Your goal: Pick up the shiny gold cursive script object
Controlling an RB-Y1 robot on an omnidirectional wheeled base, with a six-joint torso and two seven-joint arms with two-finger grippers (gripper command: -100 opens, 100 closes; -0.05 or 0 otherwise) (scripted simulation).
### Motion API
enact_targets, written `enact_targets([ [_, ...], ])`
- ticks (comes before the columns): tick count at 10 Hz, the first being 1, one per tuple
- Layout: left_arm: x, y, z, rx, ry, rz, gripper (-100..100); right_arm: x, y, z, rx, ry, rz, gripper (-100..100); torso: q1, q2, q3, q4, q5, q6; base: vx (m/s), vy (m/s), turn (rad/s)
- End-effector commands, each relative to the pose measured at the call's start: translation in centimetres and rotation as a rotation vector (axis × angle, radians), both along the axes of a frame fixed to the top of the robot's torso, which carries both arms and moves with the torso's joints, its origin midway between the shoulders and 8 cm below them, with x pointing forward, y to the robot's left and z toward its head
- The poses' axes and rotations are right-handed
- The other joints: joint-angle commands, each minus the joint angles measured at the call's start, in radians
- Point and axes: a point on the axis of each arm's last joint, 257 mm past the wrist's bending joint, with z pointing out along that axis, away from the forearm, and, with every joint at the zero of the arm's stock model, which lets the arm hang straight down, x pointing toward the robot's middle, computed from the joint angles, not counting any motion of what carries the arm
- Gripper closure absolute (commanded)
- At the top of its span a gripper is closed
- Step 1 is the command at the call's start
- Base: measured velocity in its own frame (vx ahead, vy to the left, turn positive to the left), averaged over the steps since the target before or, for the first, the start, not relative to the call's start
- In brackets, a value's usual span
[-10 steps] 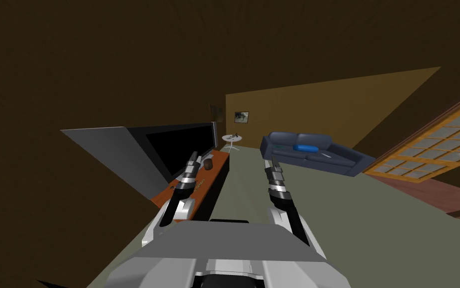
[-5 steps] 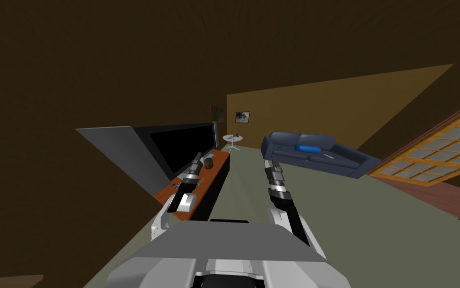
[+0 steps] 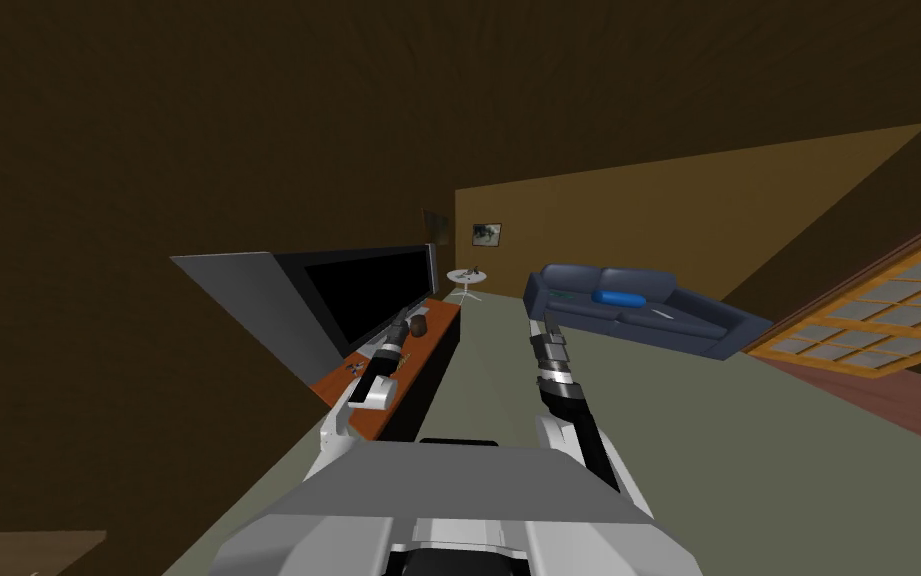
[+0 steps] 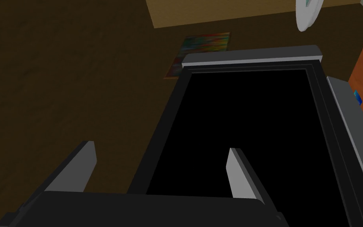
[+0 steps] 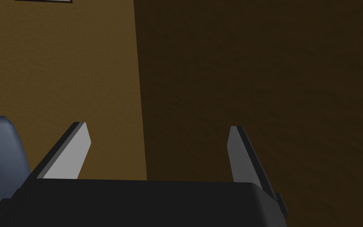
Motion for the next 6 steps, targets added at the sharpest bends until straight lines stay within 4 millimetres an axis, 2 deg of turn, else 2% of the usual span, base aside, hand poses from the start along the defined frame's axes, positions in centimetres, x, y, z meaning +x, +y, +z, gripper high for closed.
enact_targets([
  [1,1.6,0.4,-1.6,-0.016,0.057,0.003,-100,0.0,0.0,0.0,0.0,0.0,0.0,0,0.0,0.0,0.0,0.0,0.0,0.0,-0.015,-0.035,0.043],
  [4,3.1,1.0,-5.0,-0.028,0.148,0.014,-100,0.0,0.0,0.0,0.0,0.0,0.0,0,-0.001,0.0,0.0,0.0,0.0,0.0,-0.009,-0.03,0.02],
  [5,4.2,1.3,-6.2,-0.041,0.191,0.017,-100,0.0,0.0,0.0,0.0,0.0,0.0,0,0.0,0.0,0.0,0.0,0.0,0.0,-0.009,-0.026,0.023],
  [6,4.2,1.5,-7.0,-0.041,0.208,0.021,-100,0.0,0.0,0.0,0.0,0.0,0.0,0,0.0,0.0,0.0,0.0,0.0,0.0,-0.006,-0.021,0.011],
])
